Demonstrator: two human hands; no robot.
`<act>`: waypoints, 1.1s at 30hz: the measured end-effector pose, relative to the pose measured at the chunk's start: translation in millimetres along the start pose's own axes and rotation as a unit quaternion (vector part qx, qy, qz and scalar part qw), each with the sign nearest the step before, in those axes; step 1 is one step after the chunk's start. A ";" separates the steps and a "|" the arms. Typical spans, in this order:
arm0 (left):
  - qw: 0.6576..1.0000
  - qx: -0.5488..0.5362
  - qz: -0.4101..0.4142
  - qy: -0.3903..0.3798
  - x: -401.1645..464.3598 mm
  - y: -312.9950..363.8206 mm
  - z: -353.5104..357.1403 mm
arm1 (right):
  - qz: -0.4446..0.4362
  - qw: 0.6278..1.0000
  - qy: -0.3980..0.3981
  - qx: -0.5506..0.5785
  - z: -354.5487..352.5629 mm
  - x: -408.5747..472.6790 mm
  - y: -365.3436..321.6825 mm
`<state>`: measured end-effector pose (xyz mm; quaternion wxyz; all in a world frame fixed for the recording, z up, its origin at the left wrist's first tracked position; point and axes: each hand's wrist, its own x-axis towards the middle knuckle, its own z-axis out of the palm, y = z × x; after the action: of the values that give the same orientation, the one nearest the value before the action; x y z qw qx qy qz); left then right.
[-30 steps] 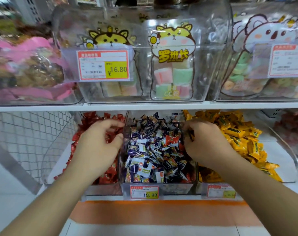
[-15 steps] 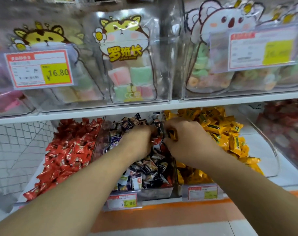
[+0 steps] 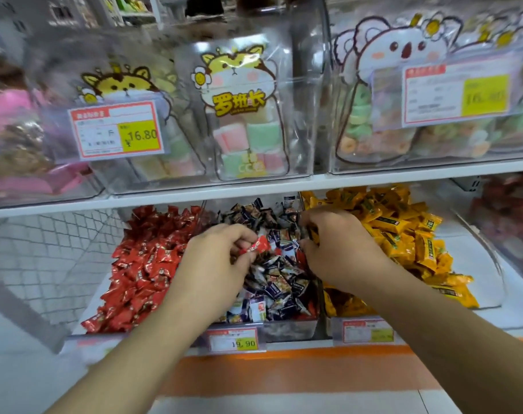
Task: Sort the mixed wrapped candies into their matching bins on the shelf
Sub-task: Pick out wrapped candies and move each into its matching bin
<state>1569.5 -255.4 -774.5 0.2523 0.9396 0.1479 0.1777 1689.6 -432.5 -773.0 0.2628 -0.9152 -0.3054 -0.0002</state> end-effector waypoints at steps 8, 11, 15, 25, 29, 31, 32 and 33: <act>0.990 0.040 -0.070 0.118 -31.2 -58.0 -65.9 | 0.034 0.999 -0.009 -0.010 1.0 -5.5 -11.2; 0.990 0.085 -0.056 0.102 -30.9 -65.1 -65.9 | 0.036 0.999 -0.026 -0.001 -2.8 -5.9 -13.1; 0.997 0.070 0.003 0.044 -25.9 -46.7 -47.4 | 0.033 0.998 -0.054 0.003 -9.5 -4.4 -7.6; 0.993 -0.058 0.019 -0.101 26.9 6.9 38.8 | 0.013 0.999 -0.043 0.008 -11.5 -4.4 0.5; 0.989 -0.013 0.012 -0.149 43.3 9.2 66.4 | 0.011 0.999 -0.049 0.006 -13.7 -4.1 1.8; 0.989 -0.001 0.008 -0.148 48.4 9.2 73.2 | 0.010 0.999 -0.051 0.009 -14.2 -3.9 2.5; 0.990 -0.003 0.006 -0.140 50.1 9.4 74.9 | 0.008 0.999 -0.052 0.011 -14.2 -3.6 2.9; 0.991 -0.008 0.004 -0.131 51.2 9.9 76.2 | 0.006 0.998 -0.053 0.012 -13.9 -3.0 3.5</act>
<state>1648.3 -276.9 -817.7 0.2764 0.9533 0.1088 0.0551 1691.3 -443.2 -763.2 0.2575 -0.9124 -0.3134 0.0541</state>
